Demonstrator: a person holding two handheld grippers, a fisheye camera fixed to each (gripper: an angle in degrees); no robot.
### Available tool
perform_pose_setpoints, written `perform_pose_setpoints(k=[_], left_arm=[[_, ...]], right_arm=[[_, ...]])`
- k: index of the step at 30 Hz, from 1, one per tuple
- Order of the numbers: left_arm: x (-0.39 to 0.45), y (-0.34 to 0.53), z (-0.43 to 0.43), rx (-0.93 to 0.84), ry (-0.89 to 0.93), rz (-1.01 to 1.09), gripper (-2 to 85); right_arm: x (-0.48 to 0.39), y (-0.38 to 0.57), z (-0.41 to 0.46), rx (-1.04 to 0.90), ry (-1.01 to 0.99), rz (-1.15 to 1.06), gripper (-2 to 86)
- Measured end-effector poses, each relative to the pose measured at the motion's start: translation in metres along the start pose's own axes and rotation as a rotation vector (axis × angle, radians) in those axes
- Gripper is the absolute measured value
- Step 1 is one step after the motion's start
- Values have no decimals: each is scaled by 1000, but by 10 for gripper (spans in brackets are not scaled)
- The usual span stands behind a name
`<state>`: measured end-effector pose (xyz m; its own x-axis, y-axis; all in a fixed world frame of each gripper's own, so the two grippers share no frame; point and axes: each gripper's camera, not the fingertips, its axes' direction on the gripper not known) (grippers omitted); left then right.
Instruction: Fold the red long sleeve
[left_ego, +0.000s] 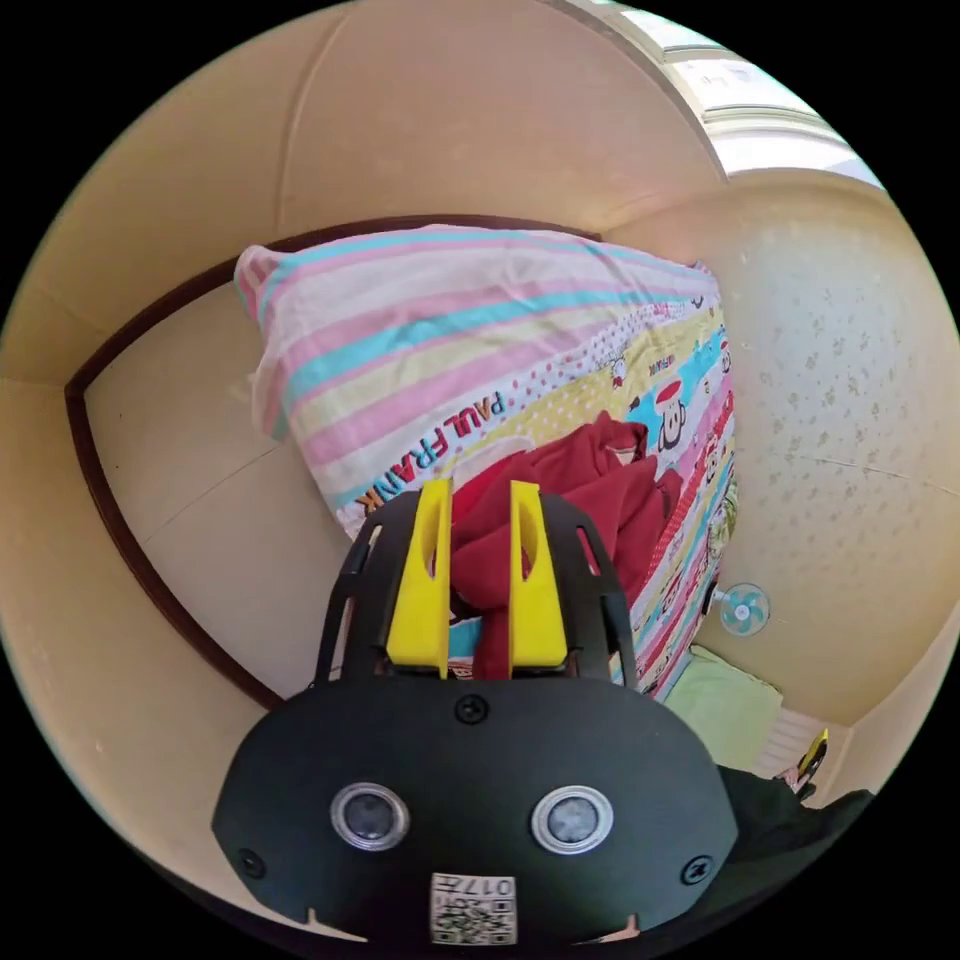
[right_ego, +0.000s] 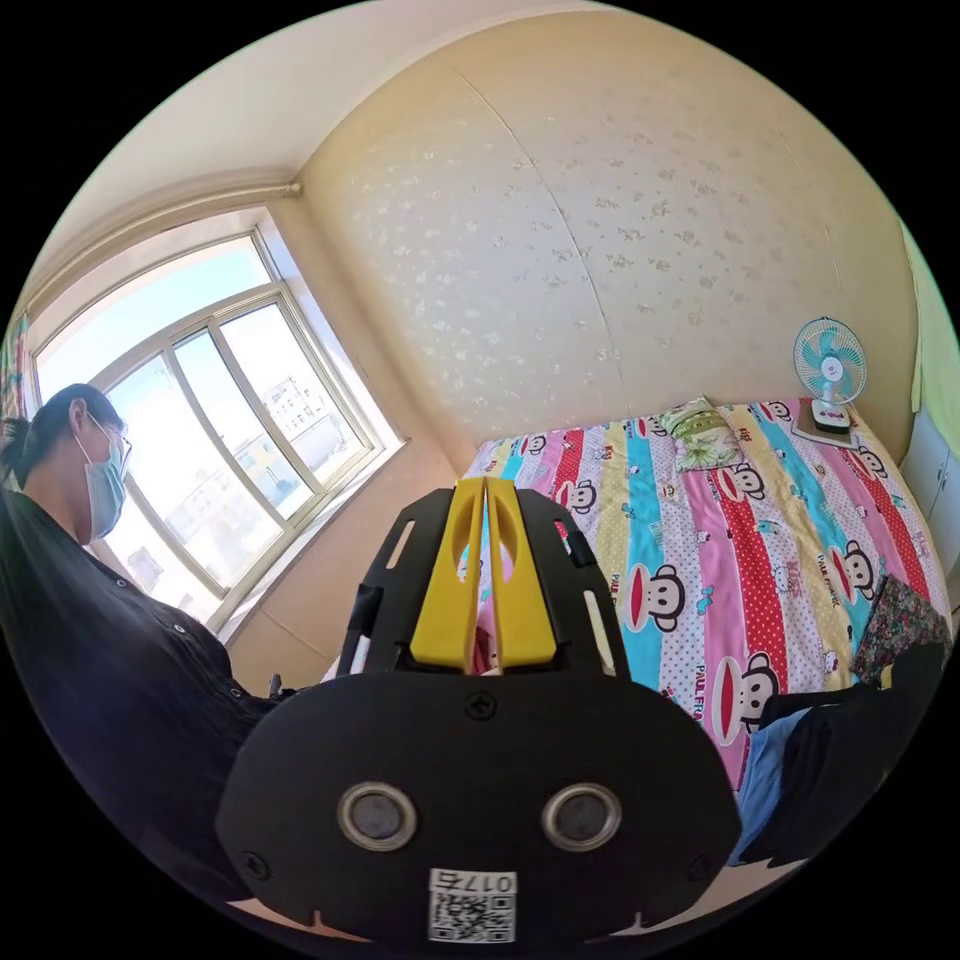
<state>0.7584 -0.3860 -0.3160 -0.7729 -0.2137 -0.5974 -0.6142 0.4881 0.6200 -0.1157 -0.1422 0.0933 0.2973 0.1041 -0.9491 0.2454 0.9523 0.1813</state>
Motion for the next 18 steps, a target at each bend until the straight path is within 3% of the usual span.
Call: perform_pose_setpoints(k=[3, 5, 10, 13, 18], left_arm=[[19, -14, 80, -218, 11, 86, 114], [30, 5, 145, -357, -165, 142, 115], [34, 61, 168, -199, -245, 62, 93], [19, 80, 179, -283, -47, 23, 54], [18, 130, 124, -156, 547, 204, 39]], right_arm=[[3, 11, -11, 12, 39, 5, 4], [6, 19, -20, 30, 58, 16, 5], [22, 44, -44, 89, 95, 74, 6], [36, 60, -54, 132, 78, 114, 6], [65, 76, -54, 163, -5, 141, 4]])
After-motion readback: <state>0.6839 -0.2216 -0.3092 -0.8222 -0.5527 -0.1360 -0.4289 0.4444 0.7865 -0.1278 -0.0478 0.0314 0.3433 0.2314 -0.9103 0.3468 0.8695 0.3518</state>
